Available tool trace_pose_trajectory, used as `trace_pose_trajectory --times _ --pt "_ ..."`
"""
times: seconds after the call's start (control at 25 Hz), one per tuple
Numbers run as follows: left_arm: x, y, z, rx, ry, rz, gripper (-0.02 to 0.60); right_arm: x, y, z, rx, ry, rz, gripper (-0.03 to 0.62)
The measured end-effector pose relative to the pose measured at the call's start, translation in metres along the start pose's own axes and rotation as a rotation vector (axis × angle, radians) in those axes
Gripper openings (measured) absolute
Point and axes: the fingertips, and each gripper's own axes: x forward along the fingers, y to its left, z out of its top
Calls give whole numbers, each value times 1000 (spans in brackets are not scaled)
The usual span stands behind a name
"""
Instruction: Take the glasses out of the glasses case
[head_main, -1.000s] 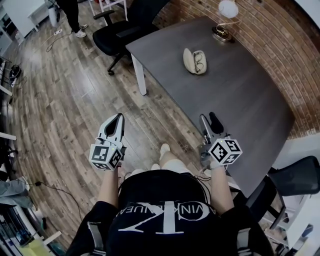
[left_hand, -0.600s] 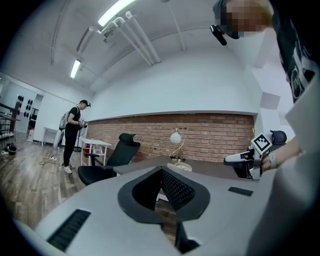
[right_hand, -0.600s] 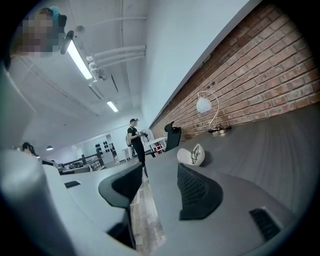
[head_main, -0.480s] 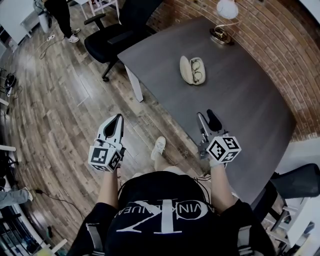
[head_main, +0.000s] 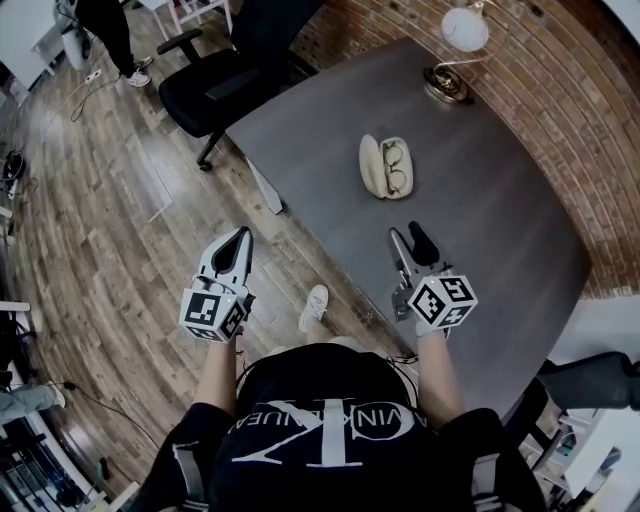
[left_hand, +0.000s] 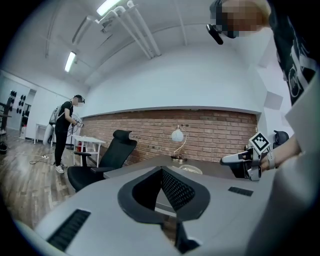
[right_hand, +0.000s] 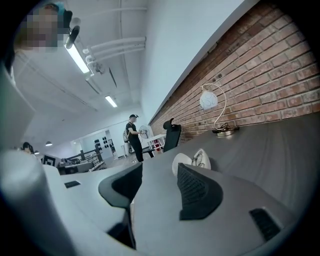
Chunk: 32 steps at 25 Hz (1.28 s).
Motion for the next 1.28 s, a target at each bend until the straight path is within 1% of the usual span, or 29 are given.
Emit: trace_pose_trajectory --times 0.16,0.36,0.44,0.6,0.84,1.08,1.16,1.28 --pt "29 8 0 -7 19 -8 15 22 -14 5 6 9 -18 209" --pt "68 9 -4 -4 35 -52 15 47 -37 7 23 32 -58 207" --pt "82 11 -5 -1 41 -65 15 57 -44 8 12 44 -66 206" --pt "111 11 -9 0 58 -91 15 79 -56 4 -56 103 -87 182" --pt "148 10 -17 -7 90 -127 15 110 -67 0 -161 189 -130 127" --pt "174 5 -26 -5 116 -164 15 140 -73 -11 -224 272 -161 120" --pt "178 1 -31 -5 135 -179 15 147 -76 -18 -239 327 -180 120" --pt "186 -2 -37 -8 160 -207 15 156 -83 -33 -294 437 -230 118"
